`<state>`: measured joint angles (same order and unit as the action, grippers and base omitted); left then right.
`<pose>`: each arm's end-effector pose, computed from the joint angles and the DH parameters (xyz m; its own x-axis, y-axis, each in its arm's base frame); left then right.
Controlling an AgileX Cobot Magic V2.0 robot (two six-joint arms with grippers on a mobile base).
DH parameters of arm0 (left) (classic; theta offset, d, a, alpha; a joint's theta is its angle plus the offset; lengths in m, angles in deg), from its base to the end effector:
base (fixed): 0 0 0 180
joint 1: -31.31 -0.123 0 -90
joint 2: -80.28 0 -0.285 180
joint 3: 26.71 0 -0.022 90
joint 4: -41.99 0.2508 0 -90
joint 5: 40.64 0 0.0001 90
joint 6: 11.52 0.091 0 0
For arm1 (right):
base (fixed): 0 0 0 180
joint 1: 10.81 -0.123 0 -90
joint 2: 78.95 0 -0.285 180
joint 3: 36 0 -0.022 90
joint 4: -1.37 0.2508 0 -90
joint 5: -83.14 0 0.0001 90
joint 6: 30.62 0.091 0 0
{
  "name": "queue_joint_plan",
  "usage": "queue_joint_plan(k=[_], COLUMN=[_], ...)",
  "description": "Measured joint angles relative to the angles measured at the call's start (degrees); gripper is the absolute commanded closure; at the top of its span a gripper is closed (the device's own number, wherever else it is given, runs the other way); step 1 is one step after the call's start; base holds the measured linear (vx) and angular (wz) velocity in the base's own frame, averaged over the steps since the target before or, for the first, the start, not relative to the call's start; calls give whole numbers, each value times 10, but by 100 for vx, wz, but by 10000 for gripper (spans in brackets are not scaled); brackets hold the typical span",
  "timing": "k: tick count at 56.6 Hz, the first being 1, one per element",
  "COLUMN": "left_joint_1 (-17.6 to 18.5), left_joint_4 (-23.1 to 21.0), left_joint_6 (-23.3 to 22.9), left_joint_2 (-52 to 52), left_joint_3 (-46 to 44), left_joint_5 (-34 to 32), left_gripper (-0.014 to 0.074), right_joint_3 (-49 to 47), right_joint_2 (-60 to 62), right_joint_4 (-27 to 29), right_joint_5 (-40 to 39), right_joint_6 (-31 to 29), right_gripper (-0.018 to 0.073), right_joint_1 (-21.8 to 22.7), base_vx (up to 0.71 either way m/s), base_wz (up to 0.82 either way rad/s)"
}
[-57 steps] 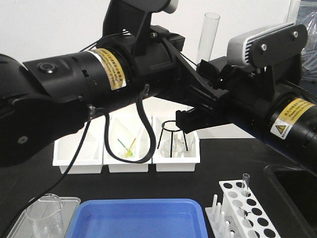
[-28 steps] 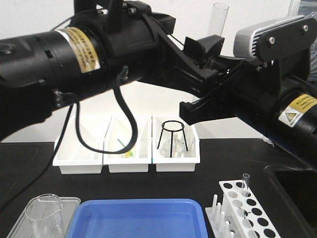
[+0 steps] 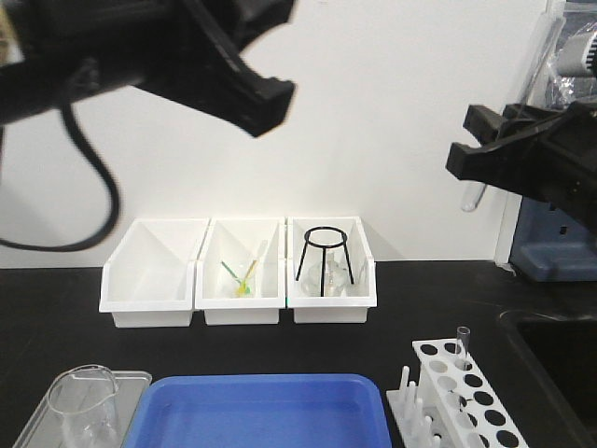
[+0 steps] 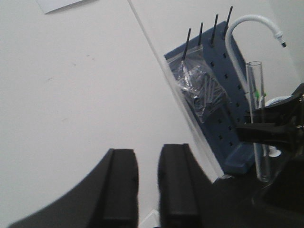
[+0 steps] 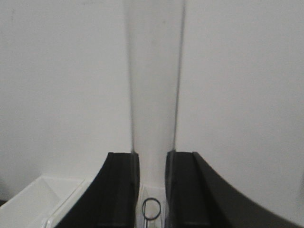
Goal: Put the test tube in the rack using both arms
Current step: 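Carry the tube with the right gripper above the white rack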
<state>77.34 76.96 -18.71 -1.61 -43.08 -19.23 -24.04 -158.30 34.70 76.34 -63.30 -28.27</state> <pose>0.1993 -0.1791 0.5393 0.3167 0.2864 -0.9042 0.4682 0.7819 0.4117 0.2776 0.0812 0.4262 0.0709 0.0308 -0.9970 -0.2381 0.9712 0.0131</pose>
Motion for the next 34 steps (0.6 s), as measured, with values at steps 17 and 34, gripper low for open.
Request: queue_joint_plan(k=[17, 34], left_joint_1=[0, 0], left_joint_4=[47, 50], left_joint_6=[-1, -2], left_joint_2=[37, 84], left_joint_3=[0, 0], left_joint_5=[52, 66], left_gripper=[605, 605], right_joint_3=[0, 30], right_joint_2=[-13, -43], right_joint_4=[-1, 0], right_joint_5=[60, -25], right_joint_6=[-4, -10], right_gripper=[567, 567], right_joint_1=[5, 5], base_vx=[0, 0], base_wz=[0, 0])
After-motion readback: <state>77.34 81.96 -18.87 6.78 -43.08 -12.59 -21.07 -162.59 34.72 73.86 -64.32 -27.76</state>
